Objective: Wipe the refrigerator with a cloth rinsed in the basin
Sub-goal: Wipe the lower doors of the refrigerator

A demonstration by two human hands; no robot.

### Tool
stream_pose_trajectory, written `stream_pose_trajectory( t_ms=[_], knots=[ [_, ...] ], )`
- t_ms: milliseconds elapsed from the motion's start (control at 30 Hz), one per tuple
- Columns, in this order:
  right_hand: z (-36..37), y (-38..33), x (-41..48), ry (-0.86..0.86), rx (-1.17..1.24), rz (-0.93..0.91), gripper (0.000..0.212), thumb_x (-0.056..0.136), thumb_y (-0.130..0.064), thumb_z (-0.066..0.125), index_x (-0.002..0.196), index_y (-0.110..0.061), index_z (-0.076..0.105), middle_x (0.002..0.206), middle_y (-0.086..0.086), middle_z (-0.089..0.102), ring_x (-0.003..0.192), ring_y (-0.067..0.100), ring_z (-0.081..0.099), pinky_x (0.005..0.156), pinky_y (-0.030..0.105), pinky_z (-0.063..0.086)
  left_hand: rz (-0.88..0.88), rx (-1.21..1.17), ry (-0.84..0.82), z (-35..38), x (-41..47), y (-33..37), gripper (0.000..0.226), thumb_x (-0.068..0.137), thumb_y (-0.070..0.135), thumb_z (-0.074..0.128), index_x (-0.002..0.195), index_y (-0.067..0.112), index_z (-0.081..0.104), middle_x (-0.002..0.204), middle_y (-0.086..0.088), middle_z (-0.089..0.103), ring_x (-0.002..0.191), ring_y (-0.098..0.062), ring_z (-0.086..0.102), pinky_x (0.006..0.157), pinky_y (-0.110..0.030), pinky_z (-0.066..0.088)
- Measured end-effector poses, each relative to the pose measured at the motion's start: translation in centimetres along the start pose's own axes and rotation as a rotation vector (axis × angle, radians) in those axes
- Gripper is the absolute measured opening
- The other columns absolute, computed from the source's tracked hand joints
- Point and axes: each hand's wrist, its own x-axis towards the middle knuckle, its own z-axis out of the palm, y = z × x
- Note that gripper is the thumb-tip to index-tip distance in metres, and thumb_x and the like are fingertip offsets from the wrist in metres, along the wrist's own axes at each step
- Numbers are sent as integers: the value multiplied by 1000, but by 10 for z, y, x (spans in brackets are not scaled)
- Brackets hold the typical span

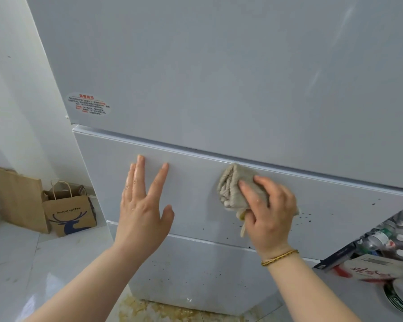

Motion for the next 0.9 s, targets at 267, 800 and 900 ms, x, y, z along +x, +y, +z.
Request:
stream_pose_trajectory(
  t_ms=[267, 800, 900],
  knots=[
    [14, -10, -52, -249, 28, -254, 33, 84, -4, 39, 103, -28, 50, 103, -2, 44, 85, 18, 41, 68, 29, 35, -48, -23, -67, -8, 1, 8, 77, 89, 12, 51, 129, 43, -8, 148, 9, -22, 140, -14, -20, 111, -28, -1],
    [40, -53, -48, -212, 30, -232, 32, 73, -8, 46, 100, -25, 48, 103, -2, 43, 82, 18, 40, 66, 28, 29, -88, -24, -45, -5, 1, 10, 80, 87, 12, 54, 124, 44, -10, 147, 13, -19, 141, -17, -14, 113, -32, 3],
    [33, -38, -58, -245, 54, -245, 33, 72, -6, 46, 98, -25, 49, 102, -2, 43, 81, 18, 40, 65, 28, 29, -77, -5, -50, -6, 1, 8, 81, 87, 11, 54, 125, 43, -10, 142, 16, -20, 141, -17, -13, 113, -33, 4]
  ],
)
